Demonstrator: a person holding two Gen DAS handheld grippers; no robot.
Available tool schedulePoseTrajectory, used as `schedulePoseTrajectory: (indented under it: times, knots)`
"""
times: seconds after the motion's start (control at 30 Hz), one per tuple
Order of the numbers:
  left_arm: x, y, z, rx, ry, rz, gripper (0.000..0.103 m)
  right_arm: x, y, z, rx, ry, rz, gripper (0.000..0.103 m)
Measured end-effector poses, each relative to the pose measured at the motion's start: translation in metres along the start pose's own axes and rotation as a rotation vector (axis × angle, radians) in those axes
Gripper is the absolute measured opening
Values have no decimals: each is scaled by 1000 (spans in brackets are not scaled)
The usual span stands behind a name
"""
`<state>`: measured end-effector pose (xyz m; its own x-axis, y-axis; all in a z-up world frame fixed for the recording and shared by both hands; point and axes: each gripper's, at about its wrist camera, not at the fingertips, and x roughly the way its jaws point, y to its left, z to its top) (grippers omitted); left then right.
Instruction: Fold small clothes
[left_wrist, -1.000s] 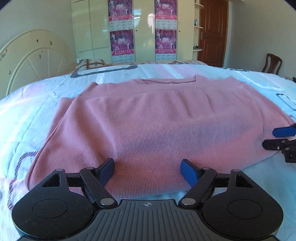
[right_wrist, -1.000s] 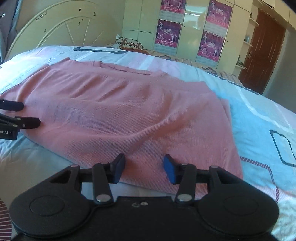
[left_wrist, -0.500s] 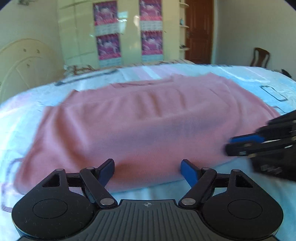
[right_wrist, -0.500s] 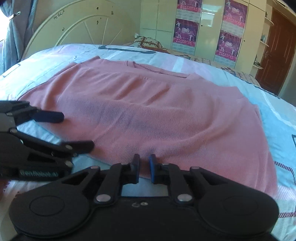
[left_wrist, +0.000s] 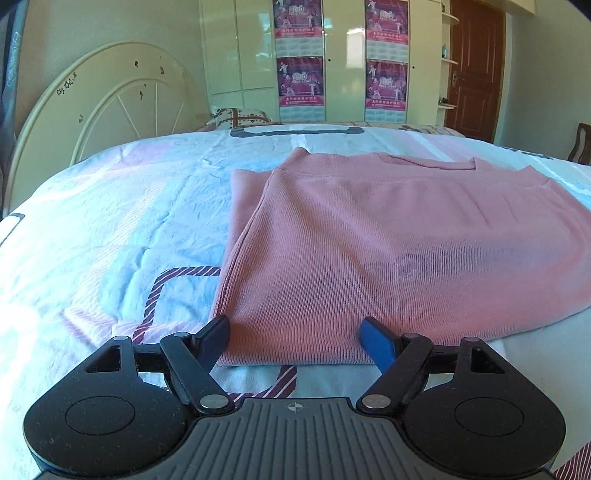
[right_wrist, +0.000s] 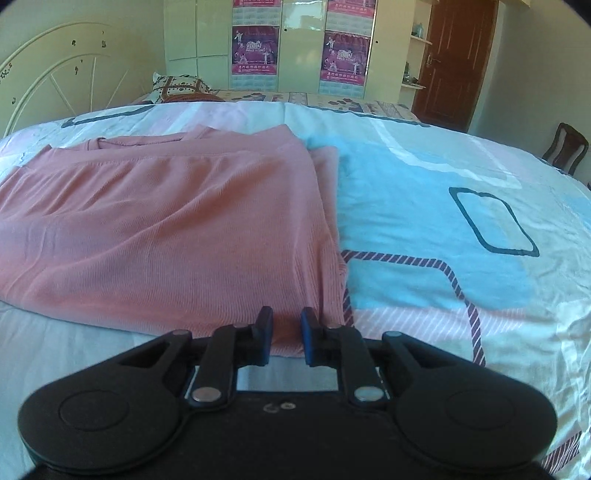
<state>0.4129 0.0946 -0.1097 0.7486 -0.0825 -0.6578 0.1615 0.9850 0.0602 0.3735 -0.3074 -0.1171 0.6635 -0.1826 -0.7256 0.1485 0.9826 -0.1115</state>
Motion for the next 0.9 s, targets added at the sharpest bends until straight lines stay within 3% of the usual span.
schedulePoseTrajectory:
  times: [0.1, 0.2, 0.83, 0.9]
  knots:
    - [0, -2, 0, 3, 4, 4, 78, -13, 0, 6, 13, -48, 5, 18]
    - [0, -2, -1, -9, 7, -1, 78, 1, -4, 0, 11, 16, -1, 18]
    - [7, 1, 5, -8, 44, -15, 80, -1, -3, 0, -42, 28, -9, 20]
    - [0, 1, 8, -15, 50, 12, 80, -1, -4, 2, -37, 39, -6, 23]
